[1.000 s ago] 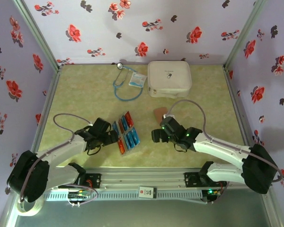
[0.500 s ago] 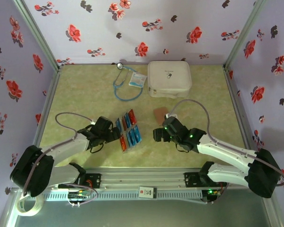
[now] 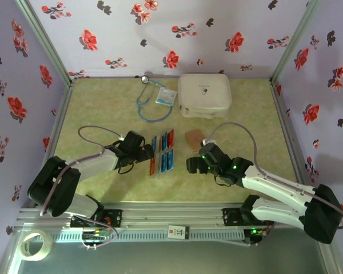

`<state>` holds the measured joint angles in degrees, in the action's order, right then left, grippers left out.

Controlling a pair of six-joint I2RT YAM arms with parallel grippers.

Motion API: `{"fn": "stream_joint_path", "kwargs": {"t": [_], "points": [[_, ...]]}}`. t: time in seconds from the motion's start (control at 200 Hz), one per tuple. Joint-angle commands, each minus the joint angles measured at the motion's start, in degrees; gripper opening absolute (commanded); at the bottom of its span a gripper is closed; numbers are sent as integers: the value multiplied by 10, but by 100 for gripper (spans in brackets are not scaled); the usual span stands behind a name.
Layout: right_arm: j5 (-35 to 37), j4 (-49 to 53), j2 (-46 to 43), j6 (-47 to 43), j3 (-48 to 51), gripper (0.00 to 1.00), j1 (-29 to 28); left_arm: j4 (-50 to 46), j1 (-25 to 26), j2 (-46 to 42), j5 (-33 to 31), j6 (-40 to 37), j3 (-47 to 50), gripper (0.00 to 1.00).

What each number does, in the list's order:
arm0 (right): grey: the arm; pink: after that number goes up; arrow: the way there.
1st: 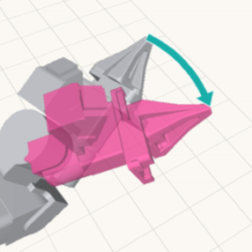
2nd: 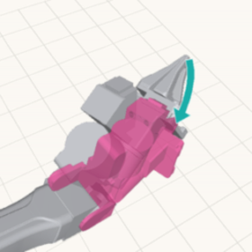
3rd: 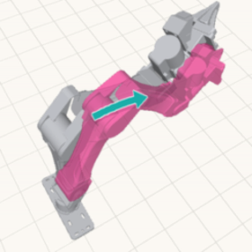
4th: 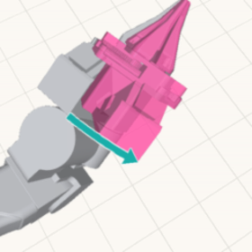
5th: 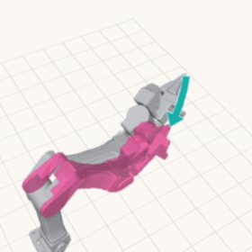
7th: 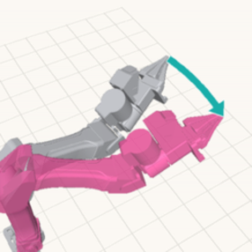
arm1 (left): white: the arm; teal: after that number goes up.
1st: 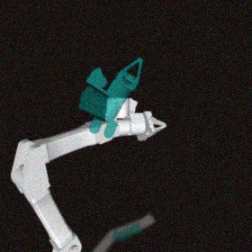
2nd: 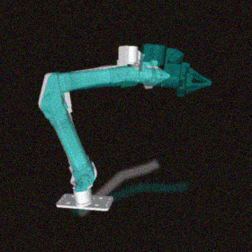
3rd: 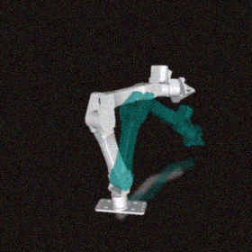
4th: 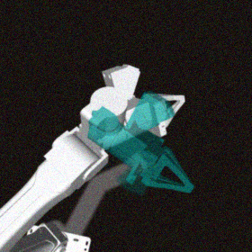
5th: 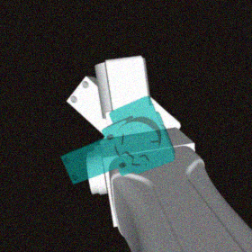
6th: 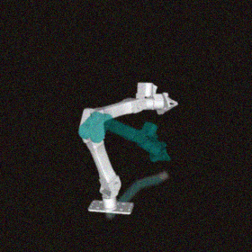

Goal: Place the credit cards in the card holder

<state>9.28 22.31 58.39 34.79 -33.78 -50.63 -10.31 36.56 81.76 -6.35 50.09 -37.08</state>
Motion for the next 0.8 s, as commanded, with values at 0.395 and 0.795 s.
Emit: {"fn": "stream_joint_path", "kwargs": {"t": [0.395,0.795], "points": [[-33,-109,-44,37,72,88,-149,-57,-81,-77,31,-65,-39,100],[66,-246,153,-4,6,87,-328,-67,-140,-65,57,-83,-60,100]]}}
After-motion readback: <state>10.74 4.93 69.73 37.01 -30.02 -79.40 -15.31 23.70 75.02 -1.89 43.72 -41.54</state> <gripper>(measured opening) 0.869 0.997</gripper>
